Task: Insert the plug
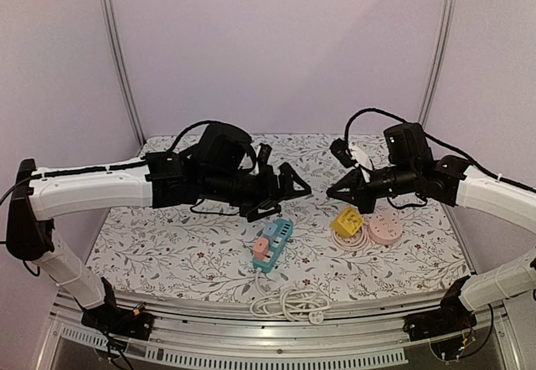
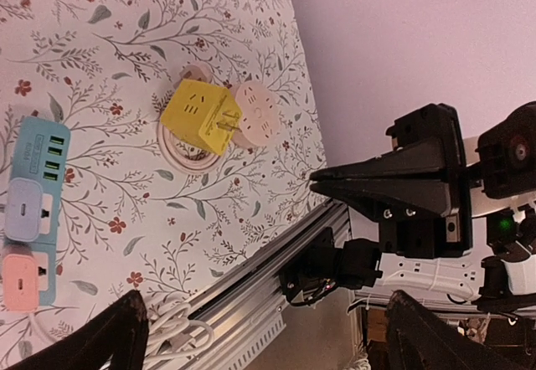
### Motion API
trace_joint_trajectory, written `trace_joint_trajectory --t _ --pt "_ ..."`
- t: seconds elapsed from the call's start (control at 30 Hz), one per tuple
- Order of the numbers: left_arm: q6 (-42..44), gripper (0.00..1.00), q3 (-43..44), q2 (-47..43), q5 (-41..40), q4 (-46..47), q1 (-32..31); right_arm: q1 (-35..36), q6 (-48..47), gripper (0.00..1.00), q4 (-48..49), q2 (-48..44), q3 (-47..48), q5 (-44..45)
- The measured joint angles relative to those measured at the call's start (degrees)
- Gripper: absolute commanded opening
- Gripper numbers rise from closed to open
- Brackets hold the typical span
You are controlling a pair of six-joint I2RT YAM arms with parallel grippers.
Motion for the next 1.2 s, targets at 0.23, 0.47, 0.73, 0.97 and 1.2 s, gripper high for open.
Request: trace_joint_trajectory --t 0.23,0.47,0.73,0.97,1.2 --pt "3.26 0.91 2.73 1.77 0.13 -2.14 0.0 0.04 0.87 0.18 0.02 -3.72 -1.38 2.78" --pt "6.23 0.89 7.3 5.16 -0.57 -5.27 0.0 0.04 2.45 0.99 -5.57 -3.67 -1.6 11.8" --pt "6.86 0.87 7.89 8.02 -1.68 -6.99 -0.07 0.04 16.61 0.99 -17.16 2.84 0.48 23.96" --pt "8.74 0.86 10.08 8.59 -1.2 -8.96 -0.07 0.04 26.32 0.99 -19.52 11.91 0.79 27.93" --pt "9.55 0.85 10.56 8.68 -0.61 -9.75 -0.04 0.0 27.15 0.94 -19.41 19.91 2.58 30.36"
